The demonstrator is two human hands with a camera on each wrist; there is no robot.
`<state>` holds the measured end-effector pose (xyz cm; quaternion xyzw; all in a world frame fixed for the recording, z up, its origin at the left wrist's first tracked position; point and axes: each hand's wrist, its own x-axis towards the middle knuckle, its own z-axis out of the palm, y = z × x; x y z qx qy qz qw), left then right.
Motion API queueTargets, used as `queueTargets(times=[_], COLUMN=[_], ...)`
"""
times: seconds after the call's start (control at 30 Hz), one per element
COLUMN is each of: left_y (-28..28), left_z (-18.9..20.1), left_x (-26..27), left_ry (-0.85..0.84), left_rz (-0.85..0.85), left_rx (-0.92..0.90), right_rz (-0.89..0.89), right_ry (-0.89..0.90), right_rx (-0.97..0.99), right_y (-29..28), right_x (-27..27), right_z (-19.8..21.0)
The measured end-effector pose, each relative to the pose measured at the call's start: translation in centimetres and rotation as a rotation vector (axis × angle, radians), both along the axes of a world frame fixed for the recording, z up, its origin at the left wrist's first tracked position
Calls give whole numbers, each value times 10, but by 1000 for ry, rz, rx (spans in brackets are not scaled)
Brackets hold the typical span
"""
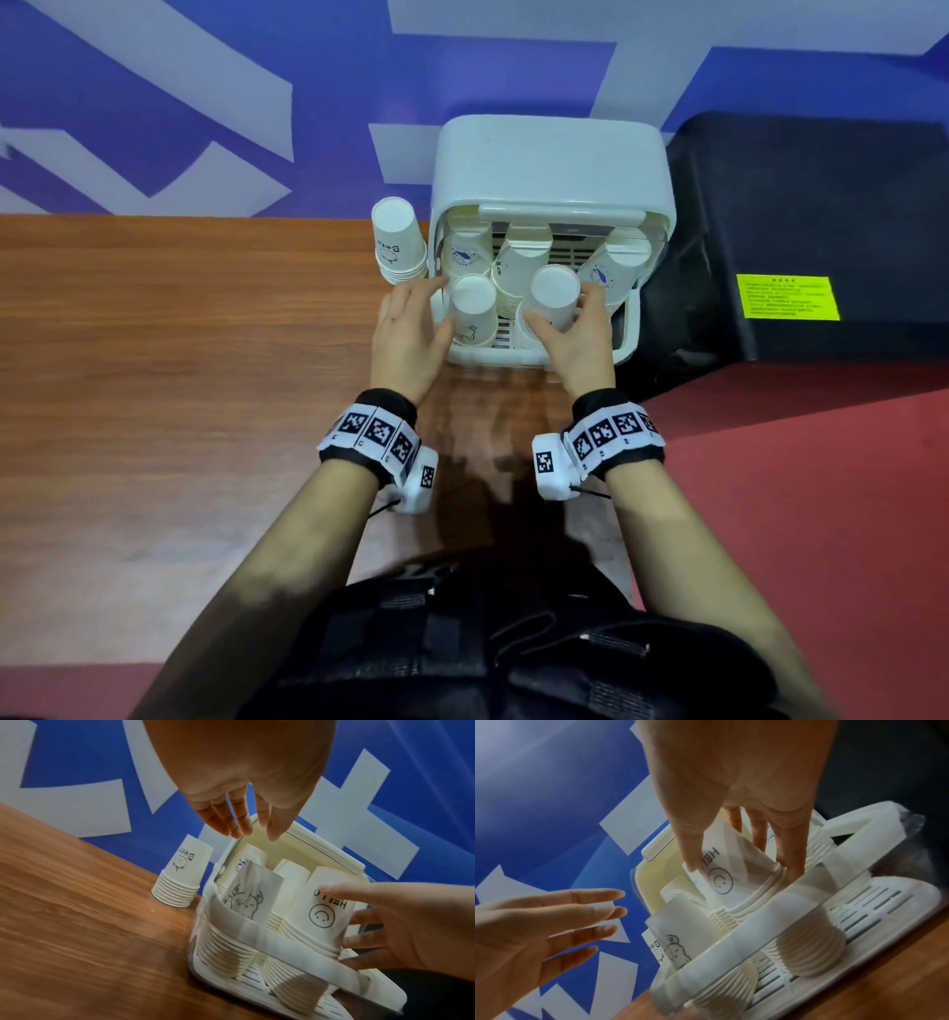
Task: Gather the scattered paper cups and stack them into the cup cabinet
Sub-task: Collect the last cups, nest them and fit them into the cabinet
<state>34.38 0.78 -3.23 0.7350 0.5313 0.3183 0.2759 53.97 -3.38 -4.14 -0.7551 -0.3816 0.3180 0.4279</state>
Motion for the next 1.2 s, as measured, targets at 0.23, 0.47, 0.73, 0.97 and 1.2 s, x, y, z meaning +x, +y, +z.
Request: queueTargets(times=[0.23, 0.47, 0.73, 0.97, 1.2], left_y=[23, 76, 130, 174, 192], left_z=[-3, -1, -30, -80, -86], left_x=[-16, -24, -39, -66, -65], left_ry=[-17, 20, -122, -119, -147], left_rz=[18, 65, 50, -141, -307], left_rx=[-60, -105, -307, -584, -585], right_rz=[-48, -35, 191, 155, 328], right_ry=[-182, -332, -265, -545, -370], right_rx=[36, 210, 285, 84, -26], right_y=[-7, 0, 54, 89, 128], right_x=[-10, -34, -102, -129, -164], right_z=[11, 46, 64, 68, 45])
